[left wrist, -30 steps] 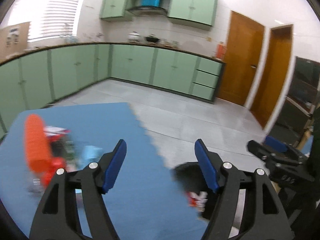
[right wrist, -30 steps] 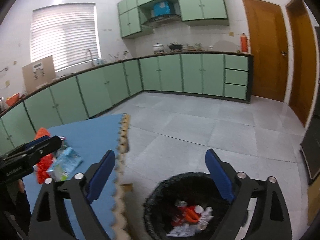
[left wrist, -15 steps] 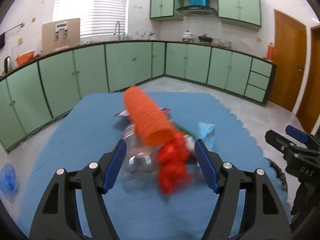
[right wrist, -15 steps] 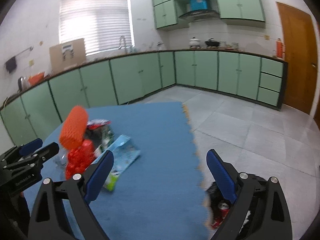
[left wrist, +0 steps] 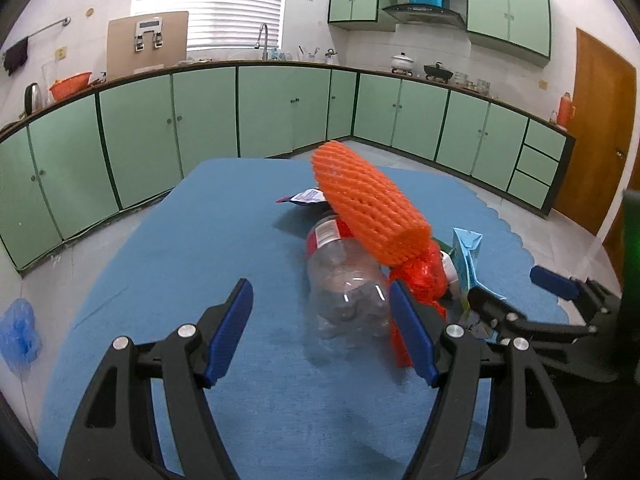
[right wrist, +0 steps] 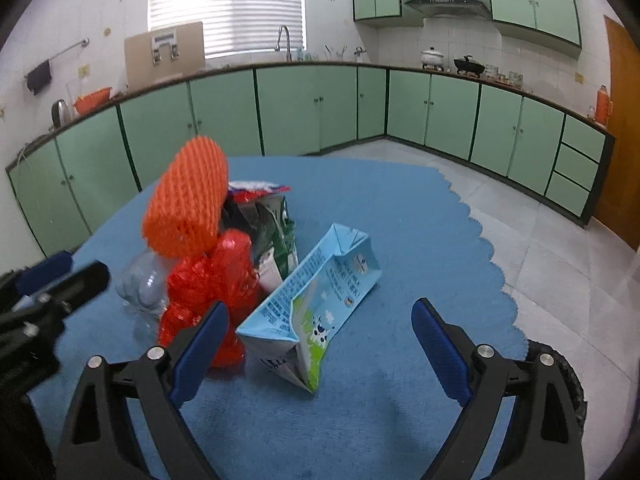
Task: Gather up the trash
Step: 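Grasp the blue milk carton with the right tool and lift it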
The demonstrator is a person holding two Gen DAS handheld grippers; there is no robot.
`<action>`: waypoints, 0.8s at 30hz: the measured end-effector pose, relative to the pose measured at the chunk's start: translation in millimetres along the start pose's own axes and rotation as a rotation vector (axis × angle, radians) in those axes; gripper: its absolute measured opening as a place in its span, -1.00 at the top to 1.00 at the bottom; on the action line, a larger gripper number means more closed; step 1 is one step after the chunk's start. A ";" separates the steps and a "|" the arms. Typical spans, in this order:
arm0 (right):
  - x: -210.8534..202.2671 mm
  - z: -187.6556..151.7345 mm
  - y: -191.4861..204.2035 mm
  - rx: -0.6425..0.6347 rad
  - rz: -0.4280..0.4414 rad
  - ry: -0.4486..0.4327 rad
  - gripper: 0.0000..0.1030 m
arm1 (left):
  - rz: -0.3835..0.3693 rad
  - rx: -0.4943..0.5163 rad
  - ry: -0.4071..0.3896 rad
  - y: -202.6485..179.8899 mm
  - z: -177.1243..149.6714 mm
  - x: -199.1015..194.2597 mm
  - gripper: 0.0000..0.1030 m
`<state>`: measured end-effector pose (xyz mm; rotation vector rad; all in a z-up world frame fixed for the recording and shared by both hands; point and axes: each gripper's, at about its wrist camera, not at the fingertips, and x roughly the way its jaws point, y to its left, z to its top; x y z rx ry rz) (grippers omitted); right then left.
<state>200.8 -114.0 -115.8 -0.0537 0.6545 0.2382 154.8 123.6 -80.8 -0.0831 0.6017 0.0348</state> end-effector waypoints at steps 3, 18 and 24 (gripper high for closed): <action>4.9 -2.8 -0.9 0.001 0.001 0.024 -0.76 | -0.005 -0.008 0.004 0.1 -0.1 2.0 -0.33; -11.1 -3.2 -46.7 0.083 -0.115 0.029 -0.75 | -0.031 0.009 0.020 -14.9 -5.8 9.7 -0.33; 3.0 3.6 -40.1 0.068 -0.089 0.031 -0.75 | -0.035 0.019 0.020 -17.8 -6.9 7.5 -0.33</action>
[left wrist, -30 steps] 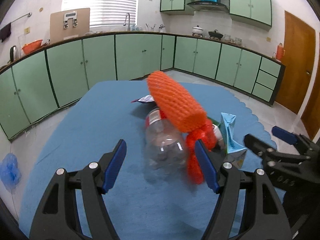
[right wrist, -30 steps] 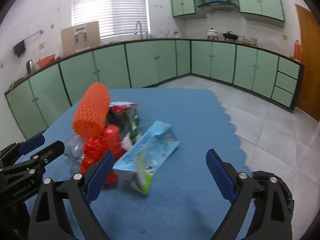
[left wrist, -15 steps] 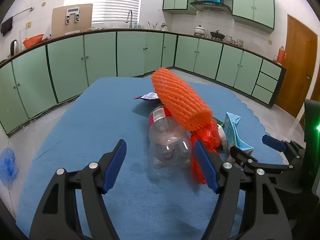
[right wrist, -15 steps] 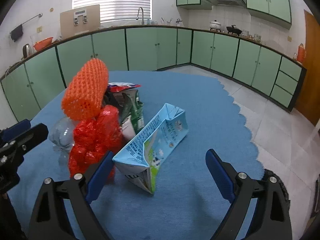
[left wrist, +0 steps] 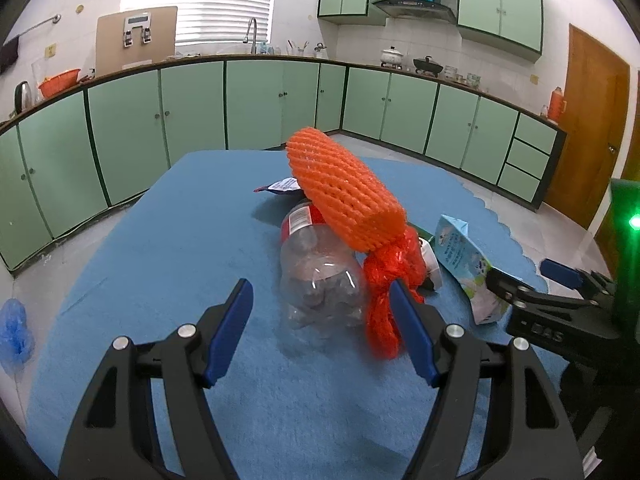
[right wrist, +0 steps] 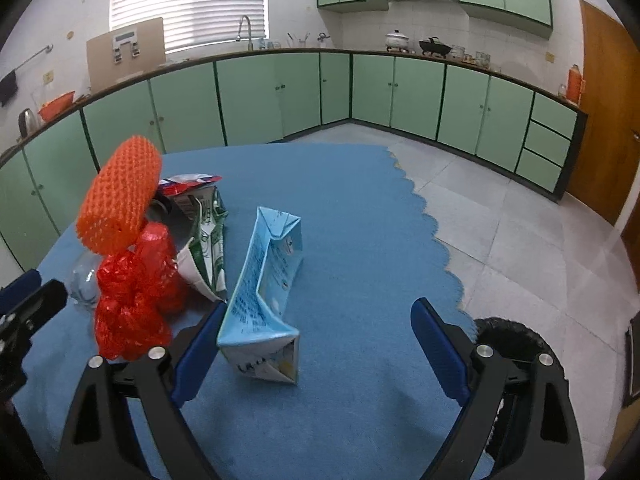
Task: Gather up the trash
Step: 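Grasp the blue milk carton with the right tool and lift it, then grasp the red plastic bag with the left tool and lift it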
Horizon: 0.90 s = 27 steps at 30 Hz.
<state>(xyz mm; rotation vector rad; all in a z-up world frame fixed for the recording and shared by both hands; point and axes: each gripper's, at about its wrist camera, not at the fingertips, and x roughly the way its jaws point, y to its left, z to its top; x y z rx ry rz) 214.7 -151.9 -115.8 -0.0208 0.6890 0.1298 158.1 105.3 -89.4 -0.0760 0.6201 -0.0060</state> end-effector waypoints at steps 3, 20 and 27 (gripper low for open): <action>9.6 6.0 6.9 -0.014 0.005 0.010 -0.65 | 0.000 -0.001 0.000 0.2 -0.6 -0.7 -0.33; -0.4 0.2 -26.9 0.002 0.040 0.057 0.35 | -0.069 0.042 0.019 -42.3 -9.1 2.5 -0.28; -9.8 0.5 -44.9 0.018 0.028 0.037 0.35 | -0.061 0.078 0.036 -70.9 -9.6 19.5 -0.08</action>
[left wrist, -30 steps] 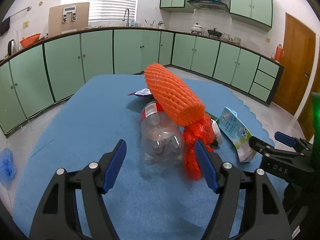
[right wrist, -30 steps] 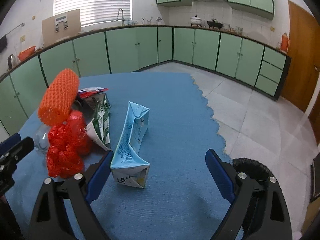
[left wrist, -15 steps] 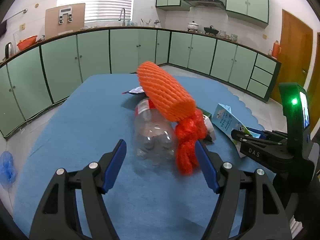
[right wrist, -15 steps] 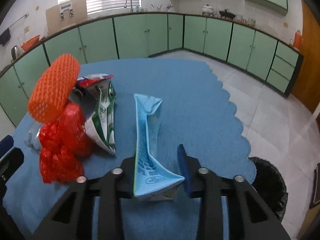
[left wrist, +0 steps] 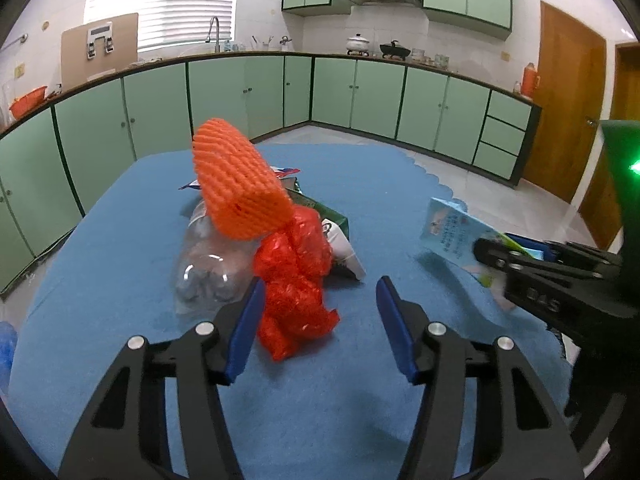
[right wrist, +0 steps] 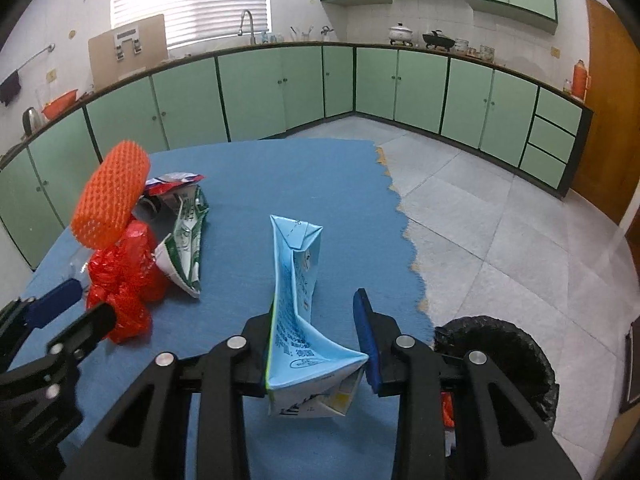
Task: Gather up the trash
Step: 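Grasp the red plastic bag with the left tool and lift it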
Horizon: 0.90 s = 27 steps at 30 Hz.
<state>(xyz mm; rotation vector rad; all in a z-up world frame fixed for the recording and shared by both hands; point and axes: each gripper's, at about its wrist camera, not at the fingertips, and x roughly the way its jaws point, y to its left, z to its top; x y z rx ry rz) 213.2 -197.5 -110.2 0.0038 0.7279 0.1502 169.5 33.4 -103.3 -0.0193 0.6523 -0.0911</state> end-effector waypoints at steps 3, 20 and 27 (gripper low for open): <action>-0.2 -2.7 -6.7 0.011 0.006 0.002 0.35 | 0.029 -0.015 0.020 0.2 3.1 11.4 -0.07; -1.6 -5.7 -8.8 -0.004 0.022 -0.016 0.35 | 0.046 -0.114 0.095 15.2 1.4 23.6 0.85; -19.2 -5.2 -10.2 -0.004 0.029 -0.050 0.35 | 0.021 -0.105 0.063 5.5 0.2 2.9 0.87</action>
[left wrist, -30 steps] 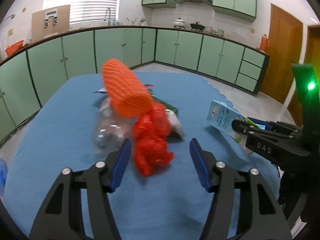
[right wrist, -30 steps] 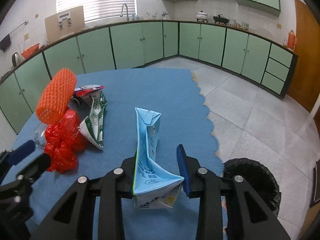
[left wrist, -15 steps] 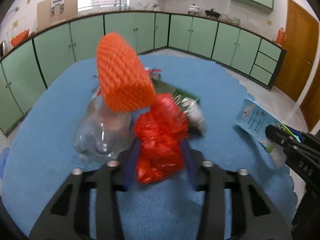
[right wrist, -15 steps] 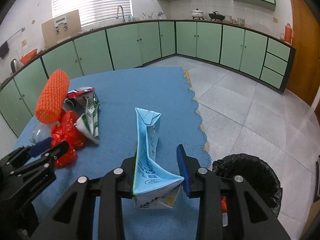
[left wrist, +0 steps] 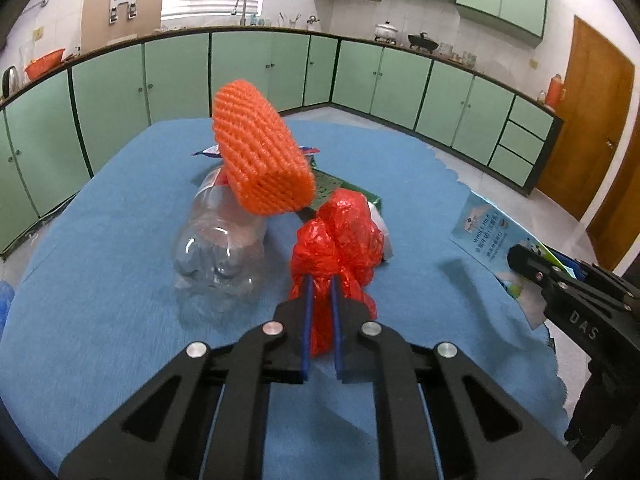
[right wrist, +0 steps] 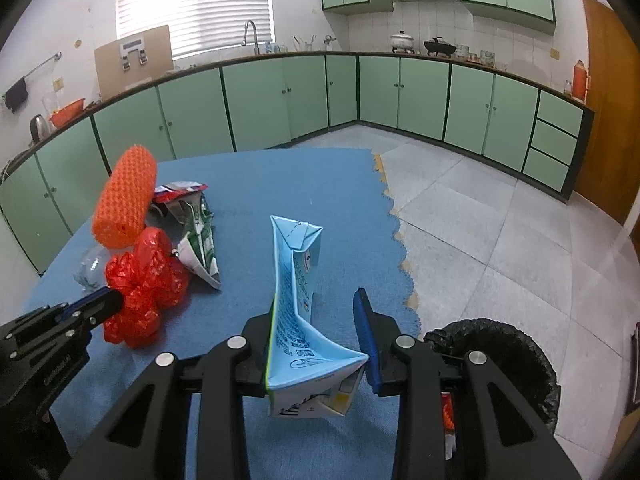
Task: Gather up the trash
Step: 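Grasp the red plastic bag with the left tool and lift it, then carry the red bag with the left tool while the right tool carries the carton to the bin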
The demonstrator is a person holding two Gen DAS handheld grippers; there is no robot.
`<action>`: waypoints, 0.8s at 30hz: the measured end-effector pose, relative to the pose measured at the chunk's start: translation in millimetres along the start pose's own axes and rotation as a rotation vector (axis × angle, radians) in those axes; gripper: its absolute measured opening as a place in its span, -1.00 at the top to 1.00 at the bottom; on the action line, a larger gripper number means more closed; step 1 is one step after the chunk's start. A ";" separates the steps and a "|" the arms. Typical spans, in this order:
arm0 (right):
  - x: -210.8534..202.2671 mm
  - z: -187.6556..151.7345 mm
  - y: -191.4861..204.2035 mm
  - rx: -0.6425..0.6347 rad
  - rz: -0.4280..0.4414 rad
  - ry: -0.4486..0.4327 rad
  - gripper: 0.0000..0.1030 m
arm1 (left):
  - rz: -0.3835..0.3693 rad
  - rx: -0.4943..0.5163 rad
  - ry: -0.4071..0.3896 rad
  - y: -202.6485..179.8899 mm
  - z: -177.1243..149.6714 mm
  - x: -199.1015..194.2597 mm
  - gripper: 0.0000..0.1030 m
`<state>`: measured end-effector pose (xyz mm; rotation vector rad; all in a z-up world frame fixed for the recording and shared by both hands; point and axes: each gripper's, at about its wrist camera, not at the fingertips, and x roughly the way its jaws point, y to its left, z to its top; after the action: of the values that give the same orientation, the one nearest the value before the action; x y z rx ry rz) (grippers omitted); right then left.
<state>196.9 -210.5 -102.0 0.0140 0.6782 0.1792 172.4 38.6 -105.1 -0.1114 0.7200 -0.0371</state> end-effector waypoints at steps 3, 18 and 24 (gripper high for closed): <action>-8.5 1.4 -2.7 0.007 0.005 -0.013 0.35 | -0.015 0.012 -0.012 -6.4 -0.3 -8.0 0.88; -59.1 3.5 -36.6 0.058 -0.029 -0.064 0.35 | -0.106 0.091 -0.073 -52.8 11.6 -29.7 0.88; -75.3 0.2 -58.2 0.092 -0.067 -0.081 0.35 | -0.159 0.131 -0.085 -81.4 15.1 -32.6 0.88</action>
<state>148.9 -280.5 -59.0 0.0868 0.6046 0.0827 158.2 -38.5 -63.2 -0.0445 0.6205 -0.2292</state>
